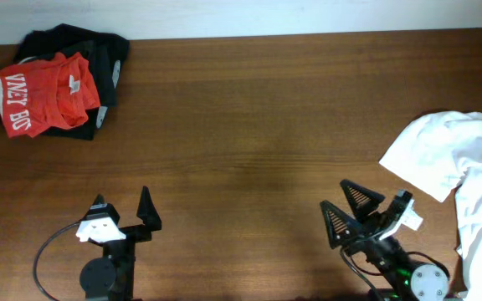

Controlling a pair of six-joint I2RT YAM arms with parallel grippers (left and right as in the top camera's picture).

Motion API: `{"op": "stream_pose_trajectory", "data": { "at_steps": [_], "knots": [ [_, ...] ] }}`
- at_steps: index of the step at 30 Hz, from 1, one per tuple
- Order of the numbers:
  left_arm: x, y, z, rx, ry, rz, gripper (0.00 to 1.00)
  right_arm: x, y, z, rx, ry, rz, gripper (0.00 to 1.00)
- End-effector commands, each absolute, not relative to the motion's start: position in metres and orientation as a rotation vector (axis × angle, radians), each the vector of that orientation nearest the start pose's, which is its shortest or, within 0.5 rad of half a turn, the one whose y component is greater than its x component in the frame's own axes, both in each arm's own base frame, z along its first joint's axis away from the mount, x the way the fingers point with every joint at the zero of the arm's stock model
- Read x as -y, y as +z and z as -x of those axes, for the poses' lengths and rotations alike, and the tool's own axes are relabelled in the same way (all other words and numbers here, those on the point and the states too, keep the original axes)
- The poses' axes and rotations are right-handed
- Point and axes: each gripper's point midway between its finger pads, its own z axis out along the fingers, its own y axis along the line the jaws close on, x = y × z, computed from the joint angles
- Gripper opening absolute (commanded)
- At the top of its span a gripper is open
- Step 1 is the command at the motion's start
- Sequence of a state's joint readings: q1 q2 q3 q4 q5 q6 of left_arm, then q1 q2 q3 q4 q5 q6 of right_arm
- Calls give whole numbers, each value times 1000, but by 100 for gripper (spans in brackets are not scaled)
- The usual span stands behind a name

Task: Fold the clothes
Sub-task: 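Reach the right gripper toward the crumpled white T-shirt at right edge, then grasp the white T-shirt with the right gripper and drag it to table center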

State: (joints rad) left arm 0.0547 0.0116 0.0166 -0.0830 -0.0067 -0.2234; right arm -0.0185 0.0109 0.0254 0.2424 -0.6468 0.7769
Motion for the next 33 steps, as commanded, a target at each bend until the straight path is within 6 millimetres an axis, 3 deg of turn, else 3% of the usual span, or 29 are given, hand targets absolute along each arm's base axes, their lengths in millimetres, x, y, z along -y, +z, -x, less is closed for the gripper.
{"op": "stream_pose_trajectory", "data": {
  "at_steps": [1,4,7,9,11,12,14,17,21,23,25,28,30,33],
  "knots": [
    [-13,156,-246,-1638,-117,209,99,-92,266,-206,-1386,1023,-20,99],
    [-13,156,-246,-1639,-117,209,99,-86,296,-220,-1400,874,40,99],
    [-13,156,-246,-1639,-117,209,99,-73,315,-261,-1531,707,19,99],
    [-13,156,-246,-1639,-117,209,99,-36,323,-314,-1744,437,-130,99],
    [-13,156,-246,-1639,-117,209,99,21,316,-347,-1965,100,-385,99],
    [-13,156,-246,-1639,-117,209,99,33,309,-362,-2054,0,-430,99],
    [-13,156,-246,-1639,-117,209,99,68,284,-385,-2254,-236,-520,99],
    [-13,156,-246,-1639,-117,209,99,122,213,-403,-2494,-373,-680,99],
    [-13,156,-246,-1639,-117,209,99,169,128,-391,-2695,-438,-849,99],
    [-13,156,-246,-1639,-117,209,99,179,102,-386,-2762,-416,-879,99],
    [-13,156,-246,-1639,-117,209,99,169,69,-387,-2875,-216,-820,99],
    [-13,156,-246,-1638,-117,209,99,146,44,-395,-2930,-8,-803,97],
    [-13,156,-246,-1639,-117,209,99,141,29,-393,-2981,-24,-762,88],
    [-13,156,-246,-1639,-117,209,99,141,15,-390,-3012,-22,-779,83]
  ]
}}
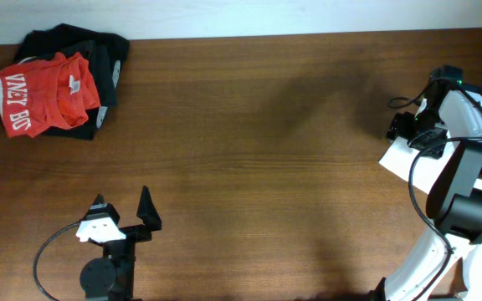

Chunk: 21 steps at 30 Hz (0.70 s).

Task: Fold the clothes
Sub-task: 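Grasp the white T-shirt with the right gripper and drag it to table center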

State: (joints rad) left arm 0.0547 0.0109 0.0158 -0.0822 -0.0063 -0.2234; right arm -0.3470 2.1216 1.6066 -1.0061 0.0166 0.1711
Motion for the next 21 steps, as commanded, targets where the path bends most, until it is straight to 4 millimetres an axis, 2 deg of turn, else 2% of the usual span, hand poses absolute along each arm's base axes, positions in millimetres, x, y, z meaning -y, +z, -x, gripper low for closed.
{"op": "stream_pose_trajectory", "data": {
  "at_steps": [1,6,7,10,12,13,14,16,17,18,20,21],
  "knots": [
    [-13,156,-246,-1639,-117,209,99,140,12,-389,-3021,-20,-781,83],
    [-13,156,-246,-1639,-117,209,99,139,-9,-377,-3065,-16,-716,83],
    [-13,156,-246,-1639,-117,209,99,138,-14,-374,-3068,-16,-718,80],
    [-13,156,-246,-1639,-117,209,99,135,-28,-366,-3074,-14,-720,54],
    [-13,156,-246,-1639,-117,209,99,127,-25,-370,-3072,58,-715,12],
    [-13,156,-246,-1639,-117,209,99,116,-20,-378,-3060,140,-698,4],
    [-13,156,-246,-1639,-117,209,99,101,-13,-388,-3050,206,-656,4],
    [-13,156,-246,-1639,-117,209,99,60,2,-413,-3034,279,-501,4],
    [-13,156,-246,-1639,-117,209,99,24,12,-430,-3013,322,-398,4],
    [-13,156,-246,-1639,-117,209,99,-18,25,-446,-2985,347,-299,4],
    [-13,156,-246,-1638,-117,209,99,-131,59,-471,-2873,422,-5,4],
    [-13,156,-246,-1639,-117,209,99,-195,80,-473,-2798,477,121,4]
  ]
}}
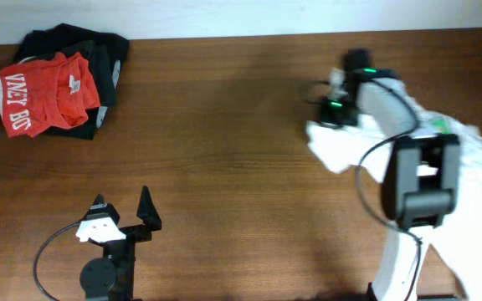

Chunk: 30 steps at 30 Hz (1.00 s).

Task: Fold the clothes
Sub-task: 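Grasp the white T-shirt with the right gripper and drag it to table center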

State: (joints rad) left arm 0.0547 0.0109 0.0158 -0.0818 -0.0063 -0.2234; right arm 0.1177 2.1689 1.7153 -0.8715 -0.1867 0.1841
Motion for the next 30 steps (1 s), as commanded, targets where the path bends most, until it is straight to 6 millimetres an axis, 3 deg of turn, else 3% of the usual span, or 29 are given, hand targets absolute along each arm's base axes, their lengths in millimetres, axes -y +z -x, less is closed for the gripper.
{"op": "stream_pose_trajectory", "data": {
  "at_steps": [1,3,4,5,6,7,8,9,10,13,15,17,19,21,23,28,30],
  "knots": [
    [-13,156,-246,-1639,-117,209,99,-238,95,-469,-2749,520,202,4],
    [-13,156,-246,-1639,-117,209,99,-329,122,-440,-2653,626,378,4],
    [-13,156,-246,-1639,-117,209,99,-359,127,-423,-2635,665,422,4],
    [-13,156,-246,-1639,-117,209,99,-381,129,-407,-2627,693,465,6],
    [-13,156,-246,-1639,-117,209,99,-400,129,-387,-2626,704,538,20],
    [-13,156,-246,-1639,-117,209,99,-406,127,-377,-2638,703,565,25],
    [-13,156,-246,-1639,-117,209,99,-409,125,-367,-2655,697,588,48],
    [-13,156,-246,-1639,-117,209,99,-406,127,-361,-2685,681,596,84],
    [-13,156,-246,-1639,-117,209,99,-395,134,-359,-2722,652,582,99],
    [-13,156,-246,-1639,-117,209,99,-339,162,-359,-2857,533,549,99],
    [-13,156,-246,-1639,-117,209,99,-305,161,-362,-2939,474,489,99],
    [-13,156,-246,-1639,-117,209,99,-270,156,-361,-3055,407,312,98],
    [-13,156,-246,-1639,-117,209,99,-207,160,-363,-3109,102,-41,99],
    [-13,156,-246,-1639,-117,209,99,-149,176,-351,-3104,-186,-270,99],
    [-13,156,-246,-1639,-117,209,99,-130,189,-348,-3070,-211,-316,99],
    [-13,156,-246,-1639,-117,209,99,-131,223,-329,-3000,-154,-247,99],
    [-13,156,-246,-1639,-117,209,99,-100,217,-311,-3012,-254,-329,99]
  ]
}}
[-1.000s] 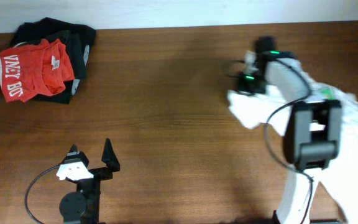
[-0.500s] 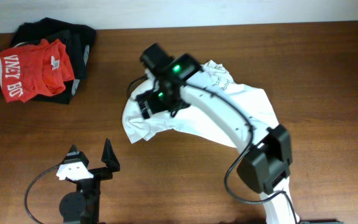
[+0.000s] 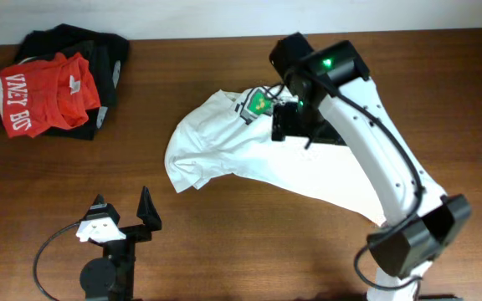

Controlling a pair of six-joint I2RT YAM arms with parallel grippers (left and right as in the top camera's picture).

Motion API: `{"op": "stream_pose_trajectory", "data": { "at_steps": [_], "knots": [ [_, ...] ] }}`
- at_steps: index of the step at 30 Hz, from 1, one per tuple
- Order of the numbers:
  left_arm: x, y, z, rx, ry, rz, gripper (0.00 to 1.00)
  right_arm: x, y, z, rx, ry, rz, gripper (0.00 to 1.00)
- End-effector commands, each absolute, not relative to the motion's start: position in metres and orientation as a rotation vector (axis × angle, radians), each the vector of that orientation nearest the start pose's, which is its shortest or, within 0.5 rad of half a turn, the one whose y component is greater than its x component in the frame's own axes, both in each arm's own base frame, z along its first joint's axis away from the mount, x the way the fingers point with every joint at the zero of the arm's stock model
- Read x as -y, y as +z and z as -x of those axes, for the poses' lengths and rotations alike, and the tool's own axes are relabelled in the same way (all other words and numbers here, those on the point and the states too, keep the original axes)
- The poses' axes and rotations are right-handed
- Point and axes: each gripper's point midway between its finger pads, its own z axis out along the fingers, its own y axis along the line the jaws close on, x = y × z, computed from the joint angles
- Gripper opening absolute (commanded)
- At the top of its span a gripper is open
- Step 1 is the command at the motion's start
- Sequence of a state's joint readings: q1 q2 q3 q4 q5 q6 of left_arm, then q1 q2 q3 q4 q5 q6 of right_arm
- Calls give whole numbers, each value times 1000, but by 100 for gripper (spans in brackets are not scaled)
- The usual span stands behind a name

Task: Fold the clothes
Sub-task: 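Grasp the white T-shirt with the right gripper and drag it to table center, then grasp the left side of the T-shirt with the left gripper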

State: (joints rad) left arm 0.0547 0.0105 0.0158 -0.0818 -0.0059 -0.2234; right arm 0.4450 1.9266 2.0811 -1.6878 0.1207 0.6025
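Note:
A white garment (image 3: 224, 155) lies crumpled across the middle of the table, with a green-printed neck label (image 3: 258, 101) showing at its far edge. My right gripper (image 3: 274, 115) is over that far edge beside the label, shut on the cloth. Its arm reaches in from the front right and covers the garment's right part. My left gripper (image 3: 122, 206) rests open and empty near the front edge on the left, well clear of the garment.
A red shirt with white lettering (image 3: 44, 92) sits on a heap of black clothes (image 3: 99, 50) in the far left corner. Bare brown table (image 3: 207, 251) lies between the left gripper and the white garment. The right arm's base (image 3: 408, 251) stands at the front right.
My right gripper has moved left from the far right-middle to the far middle of the table. The white garment has come with it and now spreads out toward the left.
At first both grippers rested open at the front edge and the white garment lay heaped at the right edge. Then my right gripper was at the garment's near corner on the right. Then it held the cloth further left, and now the garment lies across the middle.

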Motion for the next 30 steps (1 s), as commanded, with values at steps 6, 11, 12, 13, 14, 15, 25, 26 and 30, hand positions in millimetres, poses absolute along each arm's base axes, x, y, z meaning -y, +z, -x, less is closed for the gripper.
{"op": "stream_pose_trajectory", "data": {
  "at_steps": [6,11,12,13,14,15,25,26,30],
  "knots": [
    [-13,156,-246,-1639,-117,209,99,57,200,-270,-2928,-422,-1124,99],
    [-13,156,-246,-1639,-117,209,99,126,176,-230,-2825,-325,-1655,99],
    [-13,156,-246,-1639,-117,209,99,127,170,-224,-2823,-273,-1728,99],
    [-13,156,-246,-1639,-117,209,99,127,166,-219,-2816,-220,-1789,99],
    [-13,156,-246,-1639,-117,209,99,129,166,-217,-2807,-207,-1810,99],
    [-13,156,-246,-1639,-117,209,99,130,166,-219,-2802,-207,-1807,99],
    [88,187,-219,-1596,-760,-126,99,130,165,-220,-2799,-206,-1803,99],
    [89,199,-216,-1572,-757,-142,99,130,165,-220,-2799,-206,-1803,99],
    [73,240,-212,-1704,-559,-157,99,130,165,-220,-2799,-206,-1803,99]
  ]
}}
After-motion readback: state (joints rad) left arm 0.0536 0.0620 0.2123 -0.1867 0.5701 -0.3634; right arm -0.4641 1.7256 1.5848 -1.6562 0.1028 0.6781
